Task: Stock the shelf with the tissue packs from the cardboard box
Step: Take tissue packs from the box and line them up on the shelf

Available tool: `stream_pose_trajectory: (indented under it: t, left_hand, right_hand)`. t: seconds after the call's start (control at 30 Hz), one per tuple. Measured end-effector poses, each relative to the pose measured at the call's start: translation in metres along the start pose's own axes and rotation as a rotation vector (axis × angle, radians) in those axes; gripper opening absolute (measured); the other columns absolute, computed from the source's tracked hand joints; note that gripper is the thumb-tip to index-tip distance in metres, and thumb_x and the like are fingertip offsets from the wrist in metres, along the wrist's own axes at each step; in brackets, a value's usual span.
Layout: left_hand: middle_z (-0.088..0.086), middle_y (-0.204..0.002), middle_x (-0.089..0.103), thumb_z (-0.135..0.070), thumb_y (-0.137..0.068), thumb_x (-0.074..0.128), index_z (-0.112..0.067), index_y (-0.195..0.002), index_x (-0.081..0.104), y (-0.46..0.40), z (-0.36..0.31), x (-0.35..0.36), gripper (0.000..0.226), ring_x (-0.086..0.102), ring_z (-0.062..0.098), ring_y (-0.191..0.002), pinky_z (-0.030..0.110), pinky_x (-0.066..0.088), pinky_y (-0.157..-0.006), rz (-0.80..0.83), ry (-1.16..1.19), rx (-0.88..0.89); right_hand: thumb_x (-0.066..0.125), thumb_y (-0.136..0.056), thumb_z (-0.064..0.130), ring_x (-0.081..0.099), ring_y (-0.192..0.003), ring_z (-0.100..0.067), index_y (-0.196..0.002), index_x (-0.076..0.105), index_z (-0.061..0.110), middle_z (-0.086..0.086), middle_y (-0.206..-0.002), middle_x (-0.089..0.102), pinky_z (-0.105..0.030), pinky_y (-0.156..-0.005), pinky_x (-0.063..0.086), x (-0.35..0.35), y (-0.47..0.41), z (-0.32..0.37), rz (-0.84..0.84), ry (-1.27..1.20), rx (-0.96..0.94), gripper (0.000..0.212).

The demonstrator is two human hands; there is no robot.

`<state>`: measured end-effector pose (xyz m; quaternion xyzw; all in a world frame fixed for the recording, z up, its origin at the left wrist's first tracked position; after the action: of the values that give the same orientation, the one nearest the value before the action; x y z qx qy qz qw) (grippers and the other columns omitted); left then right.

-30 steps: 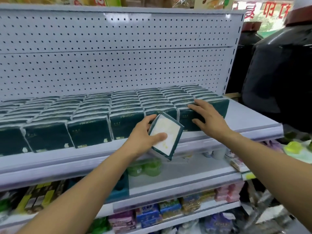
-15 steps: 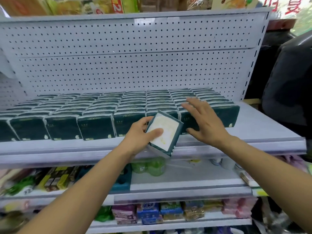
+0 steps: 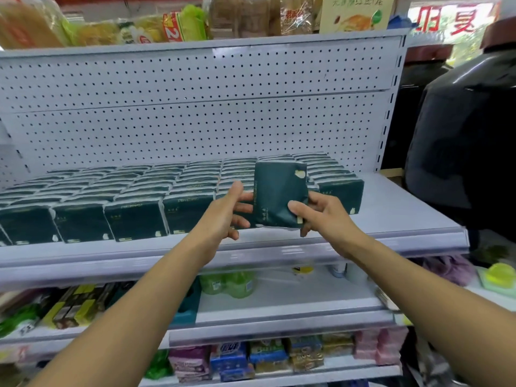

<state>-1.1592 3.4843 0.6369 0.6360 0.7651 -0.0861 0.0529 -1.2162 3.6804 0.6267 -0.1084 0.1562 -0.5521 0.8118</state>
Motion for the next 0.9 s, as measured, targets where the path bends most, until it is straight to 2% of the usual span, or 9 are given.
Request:
stream_pose_trajectory:
  t: [0.13, 0.27, 0.37, 0.43, 0.53, 0.63, 0.73, 0.8, 0.9]
  left_hand:
    - [-0.004, -0.11, 0.067, -0.042, -0.094, 0.059, -0.028, -0.116, 0.062, 0.0, -0.005, 0.019, 0.026, 0.062, 0.015, -0.095, 0.03, 0.048, -0.076, 0.042, -0.104, 0.08]
    - [0.004, -0.108, 0.07, -0.015, -0.089, 0.07, -0.018, -0.117, 0.054, 0.0, -0.011, 0.037, 0.033, 0.068, 0.022, -0.096, 0.039, 0.057, -0.085, 0.059, -0.023, 0.125]
    - [0.001, -0.102, 0.066, -0.01, -0.089, 0.067, -0.024, -0.108, 0.054, -0.002, -0.021, 0.046, 0.027, 0.066, 0.02, -0.092, 0.035, 0.058, -0.08, 0.002, -0.192, 0.273]
    - [-0.003, -0.098, 0.065, -0.01, -0.088, 0.067, -0.028, -0.103, 0.055, -0.004, -0.025, 0.056, 0.026, 0.064, 0.016, -0.089, 0.036, 0.055, -0.081, 0.027, -0.416, 0.402]
    - [-0.007, -0.097, 0.067, -0.014, -0.086, 0.067, -0.031, -0.102, 0.058, -0.006, -0.024, 0.081, 0.026, 0.063, 0.015, -0.09, 0.04, 0.053, -0.082, 0.098, -0.567, 0.517]
    - [-0.008, -0.103, 0.064, -0.017, -0.087, 0.069, -0.026, -0.108, 0.061, -0.007, -0.027, 0.106, 0.024, 0.059, 0.01, -0.092, 0.032, 0.05, -0.086, 0.102, -0.587, 0.617]
    - [-0.009, -0.118, 0.061, -0.025, -0.091, 0.066, -0.023, -0.12, 0.06, -0.016, -0.026, 0.109, 0.029, 0.053, 0.008, -0.109, 0.026, 0.043, -0.097, 0.005, -0.575, 0.68]
    - [-0.008, -0.128, 0.058, -0.029, -0.092, 0.064, -0.024, -0.128, 0.057, -0.027, -0.022, 0.099, 0.037, 0.049, 0.012, -0.12, 0.032, 0.037, -0.106, -0.137, -0.735, 0.745]
    - [-0.005, -0.148, 0.044, -0.031, -0.091, 0.064, -0.025, -0.143, 0.044, -0.047, -0.007, 0.086, 0.056, 0.037, 0.017, -0.138, 0.042, 0.017, -0.12, -0.207, -1.071, 0.715]
  right_hand:
    - [0.065, -0.091, 0.018, 0.058, -0.074, -0.025, -0.101, 0.069, 0.009, -0.005, -0.081, 0.069, -0.034, -0.058, 0.052, -0.01, 0.002, -0.006, 0.0, -0.094, 0.057, 0.014]
    - [0.067, -0.09, 0.023, 0.065, -0.089, -0.021, -0.113, 0.063, 0.013, -0.001, -0.097, 0.073, -0.037, -0.07, 0.056, -0.021, 0.006, -0.01, 0.039, -0.035, 0.095, 0.026]
    - [0.079, -0.079, 0.026, 0.06, -0.108, -0.013, -0.139, 0.037, 0.03, 0.007, -0.129, 0.055, -0.033, -0.082, 0.056, -0.044, 0.01, -0.006, -0.14, 0.115, -0.006, 0.073]
    - [0.083, -0.075, 0.024, 0.046, -0.122, -0.004, -0.147, 0.024, 0.039, 0.012, -0.143, 0.033, -0.024, -0.088, 0.051, -0.06, 0.018, 0.007, -0.197, 0.314, -0.208, 0.095]
    - [0.082, -0.076, 0.022, 0.038, -0.133, -0.011, -0.143, 0.042, 0.031, 0.007, -0.151, 0.028, -0.036, -0.095, 0.05, -0.073, 0.025, 0.013, -0.08, 0.696, -0.504, 0.079]
    - [0.079, -0.079, 0.016, 0.053, -0.114, -0.016, -0.121, 0.064, 0.019, 0.0, -0.131, 0.05, -0.039, -0.088, 0.052, -0.087, 0.025, 0.003, -0.063, 0.785, -0.574, 0.045]
    - [0.08, -0.077, 0.01, 0.054, -0.104, -0.013, -0.112, 0.066, 0.02, -0.004, -0.112, 0.057, -0.02, -0.089, 0.044, -0.116, 0.019, -0.008, -0.15, 0.733, -0.494, 0.039]
    - [0.08, -0.078, 0.01, 0.052, -0.098, -0.009, -0.112, 0.066, 0.021, -0.004, -0.109, 0.057, -0.007, -0.083, 0.036, -0.14, 0.013, -0.017, -0.224, 0.73, -0.403, 0.038]
    - [0.078, -0.08, 0.014, 0.053, -0.095, -0.013, -0.115, 0.065, 0.023, 0.001, -0.112, 0.053, -0.009, -0.077, 0.036, -0.159, 0.001, -0.035, -0.21, 0.79, -0.263, 0.038]
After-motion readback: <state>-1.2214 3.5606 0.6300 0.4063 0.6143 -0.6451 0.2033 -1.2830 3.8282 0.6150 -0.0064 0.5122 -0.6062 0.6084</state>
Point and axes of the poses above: each hand's wrist, its own y-axis away from the middle knuckle, its own x-axis out of the palm, z = x × y, the point moved 5 cm from there along -y, towards the middle knuckle
